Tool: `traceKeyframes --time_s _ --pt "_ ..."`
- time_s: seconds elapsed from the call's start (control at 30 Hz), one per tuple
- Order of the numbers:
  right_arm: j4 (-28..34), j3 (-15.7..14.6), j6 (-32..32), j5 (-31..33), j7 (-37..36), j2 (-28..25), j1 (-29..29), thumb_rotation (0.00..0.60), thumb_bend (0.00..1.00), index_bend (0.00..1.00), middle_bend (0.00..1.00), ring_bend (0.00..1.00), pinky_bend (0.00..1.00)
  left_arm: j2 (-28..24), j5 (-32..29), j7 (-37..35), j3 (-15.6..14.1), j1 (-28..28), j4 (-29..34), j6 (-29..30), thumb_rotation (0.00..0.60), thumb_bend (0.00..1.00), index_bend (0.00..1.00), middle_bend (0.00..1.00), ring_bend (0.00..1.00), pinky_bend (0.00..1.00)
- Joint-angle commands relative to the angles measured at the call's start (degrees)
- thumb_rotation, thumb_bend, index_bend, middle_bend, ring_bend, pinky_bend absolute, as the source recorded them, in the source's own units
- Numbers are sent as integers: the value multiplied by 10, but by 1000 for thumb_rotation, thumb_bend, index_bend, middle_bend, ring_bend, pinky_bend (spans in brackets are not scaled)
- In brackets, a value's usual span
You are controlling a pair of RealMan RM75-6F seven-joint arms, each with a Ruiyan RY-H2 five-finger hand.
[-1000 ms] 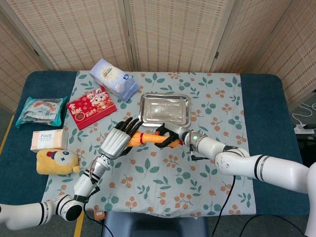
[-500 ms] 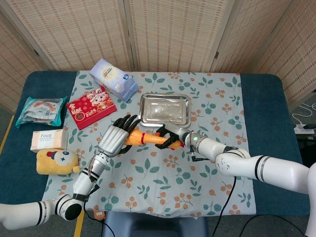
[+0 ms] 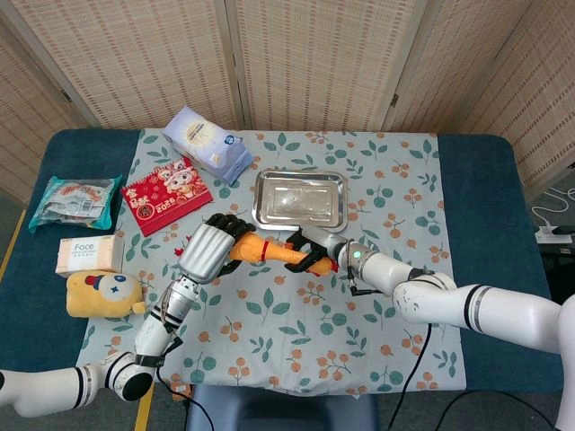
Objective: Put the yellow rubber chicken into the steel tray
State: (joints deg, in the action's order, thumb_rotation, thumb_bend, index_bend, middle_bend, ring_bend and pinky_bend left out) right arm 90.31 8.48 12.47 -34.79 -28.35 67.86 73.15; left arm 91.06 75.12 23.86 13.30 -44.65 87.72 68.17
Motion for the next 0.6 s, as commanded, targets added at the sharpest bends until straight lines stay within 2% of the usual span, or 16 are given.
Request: traceKeyframes --time_s 0.03,0.1,0.2,0.27,0.33,0.43,0.5,0.57,0.6 --pt "1 0 1 0 0 0 0 600 472 930 582 835 1000 18 13 -6 0 2 -22 16 600 562 855 751 606 574" --pt "1 -1 1 0 0 -1 0 600 472 930 582 835 1000 22 12 -3 -1 2 -30 16 600 596 892 783 669 665" --pt "1 -1 1 1 0 -2 -2 600 472 930 581 835 1000 23 11 -2 -1 2 -34 13 600 597 900 806 691 711" --pt "0 0 0 0 0 -2 -2 600 472 930 581 835 1000 22 10 -2 -2 2 -33 12 600 590 896 804 680 692" --pt "0 1 0 0 -1 -2 -3 600 472 930 582 835 1000 21 13 1 -3 2 -31 12 600 570 850 759 629 625" --pt "1 2 0 -1 0 -2 -4 600 471 930 582 835 1000 17 18 6 -7 2 -27 9 600 507 610 589 499 473" --pt "2 2 0 -2 -1 -3 -4 600 472 930 582 835 1000 11 7 8 -9 3 -16 -4 600 479 458 495 426 417" --pt "3 3 0 -2 -1 -3 -5 600 472 930 582 835 1000 1 -13 15 -10 2 -2 -24 600 457 276 355 317 370" --pt "3 3 1 -2 -1 -4 -5 600 471 930 582 835 1000 -4 -22 21 -10 1 4 -33 600 439 134 232 207 314"
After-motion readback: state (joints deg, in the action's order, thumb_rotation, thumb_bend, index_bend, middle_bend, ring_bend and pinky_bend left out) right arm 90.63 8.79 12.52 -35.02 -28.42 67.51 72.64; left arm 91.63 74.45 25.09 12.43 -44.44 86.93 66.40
